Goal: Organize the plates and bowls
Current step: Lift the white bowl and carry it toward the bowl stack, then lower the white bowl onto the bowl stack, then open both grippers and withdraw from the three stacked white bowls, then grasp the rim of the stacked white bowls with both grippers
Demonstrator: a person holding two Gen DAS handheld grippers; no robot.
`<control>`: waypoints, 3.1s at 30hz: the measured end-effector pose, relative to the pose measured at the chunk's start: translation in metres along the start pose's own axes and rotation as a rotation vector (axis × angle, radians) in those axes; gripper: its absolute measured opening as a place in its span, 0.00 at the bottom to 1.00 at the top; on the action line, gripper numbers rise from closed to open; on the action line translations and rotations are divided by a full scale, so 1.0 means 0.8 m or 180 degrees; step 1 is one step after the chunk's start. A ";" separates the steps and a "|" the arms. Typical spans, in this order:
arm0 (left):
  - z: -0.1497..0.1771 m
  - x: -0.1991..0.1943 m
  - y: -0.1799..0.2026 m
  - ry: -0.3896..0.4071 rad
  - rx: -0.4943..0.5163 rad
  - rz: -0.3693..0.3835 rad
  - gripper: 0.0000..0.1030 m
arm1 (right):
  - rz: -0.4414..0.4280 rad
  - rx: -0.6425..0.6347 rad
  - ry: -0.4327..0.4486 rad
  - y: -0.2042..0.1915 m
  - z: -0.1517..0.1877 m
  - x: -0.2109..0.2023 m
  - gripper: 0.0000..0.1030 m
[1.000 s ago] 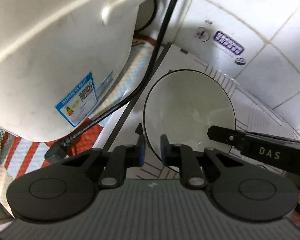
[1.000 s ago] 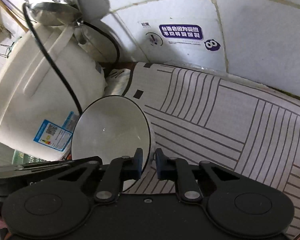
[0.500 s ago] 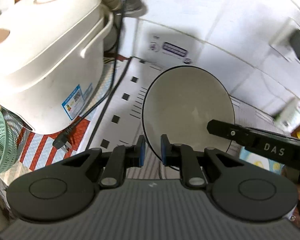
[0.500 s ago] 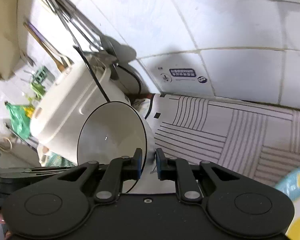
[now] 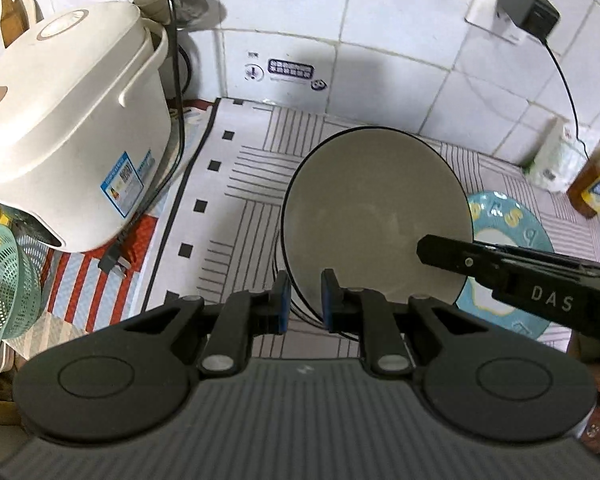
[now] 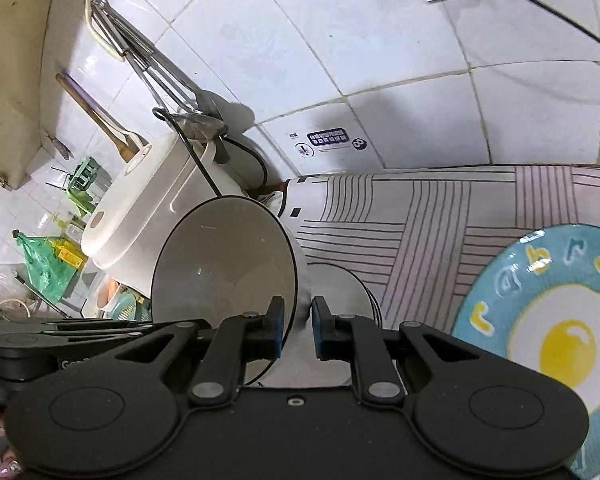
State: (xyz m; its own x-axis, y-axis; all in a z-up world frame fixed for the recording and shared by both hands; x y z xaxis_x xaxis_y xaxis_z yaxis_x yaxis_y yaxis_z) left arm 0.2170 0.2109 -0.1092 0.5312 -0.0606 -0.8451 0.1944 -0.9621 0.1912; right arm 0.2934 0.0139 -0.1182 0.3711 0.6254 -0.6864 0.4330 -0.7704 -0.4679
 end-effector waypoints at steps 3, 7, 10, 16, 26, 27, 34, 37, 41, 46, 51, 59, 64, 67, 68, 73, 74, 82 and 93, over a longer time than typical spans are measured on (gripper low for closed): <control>0.007 0.002 0.008 -0.0050 0.0058 -0.0041 0.14 | 0.0062 -0.0072 0.0055 0.001 0.015 -0.008 0.18; 0.009 0.009 0.018 -0.0129 0.0189 -0.0169 0.14 | 0.0095 -0.0052 0.0172 0.007 0.034 -0.012 0.18; 0.012 0.015 0.024 -0.0188 0.0279 -0.0262 0.14 | 0.0103 -0.0028 0.0255 0.010 0.048 -0.010 0.18; 0.013 0.026 0.022 -0.0283 0.0284 -0.0280 0.14 | 0.0133 -0.0066 0.0282 0.014 0.063 -0.004 0.18; -0.001 0.049 0.012 -0.0488 0.0234 -0.0319 0.14 | 0.0223 -0.0102 0.0278 0.013 0.060 0.015 0.18; -0.002 0.051 0.012 -0.0493 0.0231 -0.0320 0.14 | 0.0225 -0.0089 0.0279 0.013 0.060 0.016 0.18; -0.014 0.067 0.006 -0.0675 0.0128 -0.0206 0.16 | 0.0363 -0.0313 0.0365 0.005 0.053 0.022 0.18; -0.016 0.073 0.008 -0.0702 0.0156 -0.0241 0.16 | 0.0536 -0.0570 0.0374 -0.003 0.053 0.028 0.17; -0.021 0.081 0.009 -0.0786 0.0136 -0.0295 0.16 | 0.0737 -0.0919 0.0396 -0.015 0.052 0.038 0.17; -0.022 0.087 0.008 -0.0818 0.0120 -0.0359 0.17 | 0.0939 -0.1259 0.0411 -0.028 0.051 0.054 0.17; -0.021 0.088 0.007 -0.0771 0.0111 -0.0369 0.19 | 0.0981 -0.1276 0.0454 -0.023 0.049 0.056 0.18; -0.013 0.062 0.010 -0.0607 0.0141 -0.0284 0.22 | 0.0882 -0.1289 0.0365 -0.027 0.055 0.035 0.23; -0.004 0.030 0.020 -0.0503 0.0213 -0.0224 0.25 | 0.0816 -0.1359 0.0347 -0.032 0.063 -0.007 0.33; 0.008 0.016 0.028 -0.0444 0.0316 -0.0198 0.25 | 0.0802 -0.1291 0.0317 -0.031 0.069 -0.028 0.33; 0.013 0.012 0.031 -0.0423 0.0357 -0.0192 0.25 | 0.0805 -0.1277 0.0321 -0.032 0.072 -0.035 0.33; 0.033 -0.011 0.036 -0.0328 0.0440 -0.0098 0.25 | 0.0867 -0.1362 0.0338 -0.036 0.088 -0.058 0.40; 0.036 -0.016 0.036 -0.0303 0.0452 -0.0088 0.25 | 0.0891 -0.1407 0.0344 -0.038 0.091 -0.061 0.40; 0.064 -0.039 0.024 -0.0128 0.0467 -0.0006 0.33 | 0.0808 -0.1378 0.0303 -0.048 0.115 -0.083 0.54; 0.094 -0.034 -0.008 0.0163 0.0361 0.0249 0.41 | 0.0638 -0.1441 0.0318 -0.053 0.161 -0.069 0.67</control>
State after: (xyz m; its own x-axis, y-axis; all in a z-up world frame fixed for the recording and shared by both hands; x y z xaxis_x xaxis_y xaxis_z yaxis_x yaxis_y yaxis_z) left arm 0.1394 0.1991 -0.1246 0.5830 -0.1258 -0.8027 0.0579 -0.9790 0.1955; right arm 0.1484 -0.0038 -0.1323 0.5507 0.4964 -0.6711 0.6497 -0.7596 -0.0287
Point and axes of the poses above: each gripper's, at about its wrist camera, not at the fingertips, and x roughly the way its jaws point, y to its right, z to its underside, the point moved 1 cm from there along x, roughly the way its jaws point, and after that the axes turned 5 degrees about z, right-handed, at the moved point
